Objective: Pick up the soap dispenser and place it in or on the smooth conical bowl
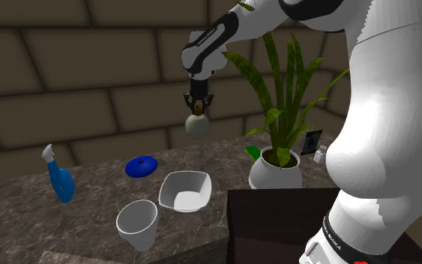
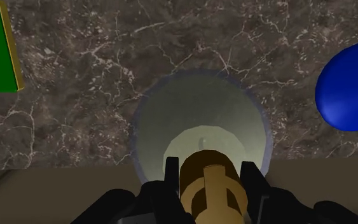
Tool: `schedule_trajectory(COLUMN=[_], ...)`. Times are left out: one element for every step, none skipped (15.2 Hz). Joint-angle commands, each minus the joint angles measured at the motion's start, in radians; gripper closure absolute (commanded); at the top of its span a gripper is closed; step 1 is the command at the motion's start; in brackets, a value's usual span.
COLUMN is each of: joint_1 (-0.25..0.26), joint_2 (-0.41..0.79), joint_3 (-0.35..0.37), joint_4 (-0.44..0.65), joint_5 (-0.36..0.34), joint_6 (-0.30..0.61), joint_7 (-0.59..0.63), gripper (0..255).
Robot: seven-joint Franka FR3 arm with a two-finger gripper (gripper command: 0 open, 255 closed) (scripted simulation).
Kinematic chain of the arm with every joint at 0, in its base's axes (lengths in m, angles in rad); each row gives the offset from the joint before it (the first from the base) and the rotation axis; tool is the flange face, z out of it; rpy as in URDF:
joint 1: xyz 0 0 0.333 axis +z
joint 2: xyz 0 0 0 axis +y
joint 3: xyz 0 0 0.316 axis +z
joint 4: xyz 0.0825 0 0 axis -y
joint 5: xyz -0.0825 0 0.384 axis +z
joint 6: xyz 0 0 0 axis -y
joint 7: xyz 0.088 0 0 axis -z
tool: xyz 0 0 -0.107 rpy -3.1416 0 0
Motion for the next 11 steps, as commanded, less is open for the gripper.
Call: schedule_trajectory(joint_1=[0.000, 0.001, 0.003, 0.005, 0.007, 0.010, 0.013, 0.017, 0.021, 0.025, 0.030], joint_2=[-0.038, -0.071, -0.102, -0.133, -0.164, -0.194, -0.224, -0.253, -0.283, -0.312, -0.340], joint_3=[0.009, 0.016, 0.024, 0.031, 0.040, 0.048, 0.057, 0.065, 0.075, 0.084, 0.093], joint_4=[-0.041, -0.084, -0.125, -0.165, -0.203, -0.240, -0.275, -0.309, -0.341, -0.373, -0.403], joint_5=[0.008, 0.015, 0.021, 0.029, 0.037, 0.045, 0.055, 0.065, 0.075, 0.087, 0.099], joint_6=[0.004, 0.016, 0.027, 0.037, 0.045, 0.053, 0.061, 0.067, 0.072, 0.077, 0.080], joint_7=[0.010, 0.020, 0.031, 0.042, 0.052, 0.062, 0.072, 0.082, 0.091, 0.100, 0.109], gripper=[255, 255, 255, 255, 255, 255, 255, 255, 255, 255, 255])
